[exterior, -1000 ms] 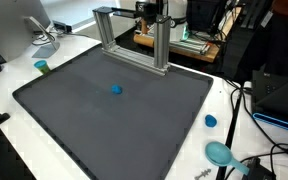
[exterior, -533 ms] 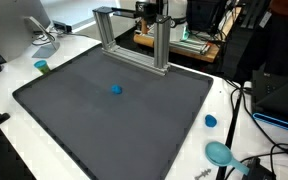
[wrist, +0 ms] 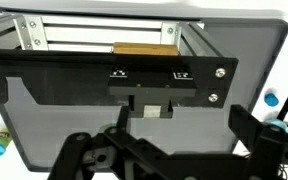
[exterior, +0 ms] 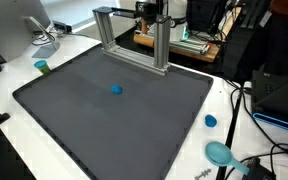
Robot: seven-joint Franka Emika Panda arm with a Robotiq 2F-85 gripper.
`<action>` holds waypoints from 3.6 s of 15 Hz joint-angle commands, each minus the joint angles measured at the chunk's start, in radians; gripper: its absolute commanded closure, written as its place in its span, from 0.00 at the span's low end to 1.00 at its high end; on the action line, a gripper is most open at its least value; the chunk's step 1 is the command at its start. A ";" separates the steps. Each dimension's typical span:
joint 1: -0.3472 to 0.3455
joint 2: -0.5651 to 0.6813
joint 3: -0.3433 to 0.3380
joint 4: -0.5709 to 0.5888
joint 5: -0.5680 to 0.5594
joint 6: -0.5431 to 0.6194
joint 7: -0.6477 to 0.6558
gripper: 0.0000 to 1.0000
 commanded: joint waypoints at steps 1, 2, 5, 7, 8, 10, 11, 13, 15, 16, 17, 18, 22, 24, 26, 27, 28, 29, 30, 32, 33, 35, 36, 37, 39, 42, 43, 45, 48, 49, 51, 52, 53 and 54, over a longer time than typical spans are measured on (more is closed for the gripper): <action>-0.004 0.048 0.008 0.019 -0.012 0.006 0.012 0.00; -0.002 0.064 0.001 0.023 -0.008 0.003 0.004 0.00; -0.008 0.115 -0.012 0.027 -0.012 0.020 -0.008 0.00; -0.006 0.135 -0.015 0.026 -0.004 0.038 -0.003 0.00; -0.010 0.144 -0.013 0.025 -0.005 0.051 0.006 0.00; -0.022 0.160 -0.008 0.025 -0.010 0.079 0.027 0.00; -0.029 0.167 -0.004 0.024 -0.015 0.090 0.034 0.00; -0.038 0.177 -0.003 0.023 -0.019 0.103 0.042 0.00; -0.045 0.186 -0.003 0.023 -0.019 0.107 0.045 0.00; -0.047 0.189 -0.002 0.022 -0.019 0.107 0.047 0.00; -0.049 0.192 0.000 0.022 -0.019 0.106 0.049 0.00; -0.049 0.193 0.002 0.020 -0.018 0.108 0.053 0.00; -0.051 0.194 0.017 0.017 -0.019 0.117 0.083 0.06; -0.055 0.196 0.026 0.018 -0.026 0.113 0.103 0.11; -0.059 0.199 0.034 0.016 -0.035 0.118 0.119 0.13; -0.056 0.200 0.034 0.014 -0.037 0.125 0.119 0.14; -0.056 0.202 0.036 0.014 -0.038 0.129 0.119 0.13; -0.056 0.207 0.037 0.015 -0.040 0.134 0.119 0.14; -0.057 0.211 0.037 0.017 -0.042 0.134 0.119 0.12; -0.055 0.219 0.037 0.019 -0.043 0.132 0.117 0.14; -0.055 0.224 0.037 0.019 -0.044 0.128 0.115 0.18; -0.054 0.232 0.035 0.021 -0.044 0.121 0.113 0.24; -0.053 0.236 0.034 0.022 -0.044 0.120 0.111 0.23; -0.053 0.239 0.033 0.022 -0.046 0.119 0.111 0.25; -0.056 0.241 0.032 0.022 -0.050 0.113 0.112 0.29; -0.061 0.231 0.031 0.017 -0.056 0.105 0.111 0.29; -0.062 0.229 0.030 0.016 -0.057 0.103 0.111 0.30; -0.065 0.225 0.030 0.013 -0.061 0.098 0.109 0.29; -0.064 0.215 0.030 0.009 -0.067 0.091 0.104 0.28; -0.063 0.211 0.030 0.007 -0.068 0.090 0.104 0.27; -0.061 0.201 0.033 0.002 -0.071 0.090 0.106 0.28; -0.060 0.196 0.034 -0.002 -0.071 0.090 0.108 0.31; -0.059 0.191 0.035 -0.005 -0.071 0.092 0.110 0.30; -0.058 0.184 0.035 -0.009 -0.071 0.092 0.110 0.33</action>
